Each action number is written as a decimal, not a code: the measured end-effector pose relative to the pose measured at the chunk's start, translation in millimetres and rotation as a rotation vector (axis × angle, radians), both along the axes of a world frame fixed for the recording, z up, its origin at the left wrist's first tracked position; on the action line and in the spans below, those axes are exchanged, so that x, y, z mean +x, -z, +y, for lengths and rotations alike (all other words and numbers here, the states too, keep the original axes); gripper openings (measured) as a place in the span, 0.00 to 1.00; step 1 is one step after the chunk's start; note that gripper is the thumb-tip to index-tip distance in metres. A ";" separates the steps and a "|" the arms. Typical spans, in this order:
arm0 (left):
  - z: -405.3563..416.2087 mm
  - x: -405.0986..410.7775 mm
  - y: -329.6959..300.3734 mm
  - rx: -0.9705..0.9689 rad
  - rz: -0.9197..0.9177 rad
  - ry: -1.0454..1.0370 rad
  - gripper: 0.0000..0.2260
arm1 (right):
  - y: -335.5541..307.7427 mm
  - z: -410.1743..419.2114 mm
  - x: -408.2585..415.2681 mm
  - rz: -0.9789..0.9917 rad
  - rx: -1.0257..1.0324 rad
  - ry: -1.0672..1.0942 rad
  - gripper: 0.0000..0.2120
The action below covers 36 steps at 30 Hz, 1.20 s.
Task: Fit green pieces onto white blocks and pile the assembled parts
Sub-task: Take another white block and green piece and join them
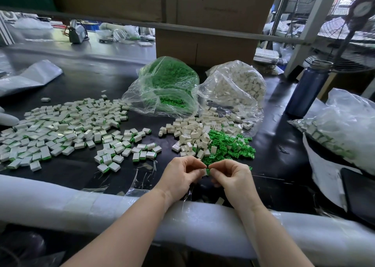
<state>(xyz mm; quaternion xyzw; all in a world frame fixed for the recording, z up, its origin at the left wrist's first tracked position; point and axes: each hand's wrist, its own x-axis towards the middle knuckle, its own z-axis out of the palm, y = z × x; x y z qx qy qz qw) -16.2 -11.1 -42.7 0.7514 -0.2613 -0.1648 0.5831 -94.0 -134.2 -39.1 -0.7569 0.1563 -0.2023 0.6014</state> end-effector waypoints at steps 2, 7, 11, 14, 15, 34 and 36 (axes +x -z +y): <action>0.0 -0.1 -0.4 -0.010 0.016 0.005 0.05 | -0.2 0.3 0.0 -0.002 0.006 0.003 0.13; 2.5 -0.9 -1.5 -0.057 0.074 0.012 0.06 | -2.1 0.1 -2.2 -0.005 0.030 -0.038 0.11; 2.1 -2.2 -3.5 -0.066 0.097 0.042 0.05 | -2.6 1.4 -1.4 0.001 0.027 -0.041 0.10; 1.5 -3.3 -4.9 -0.043 0.088 0.052 0.04 | -2.8 2.1 -0.9 0.011 0.025 -0.042 0.10; 1.5 -3.6 -5.4 -0.037 0.083 0.055 0.05 | -2.7 1.8 -1.1 0.016 0.022 -0.043 0.10; 4.3 -3.4 -8.9 0.073 -0.016 0.184 0.05 | -1.5 -4.4 -4.1 0.114 0.011 -0.106 0.10; 4.8 -3.2 -8.9 0.071 -0.017 0.195 0.06 | -1.9 -4.1 -4.2 0.117 0.012 -0.107 0.10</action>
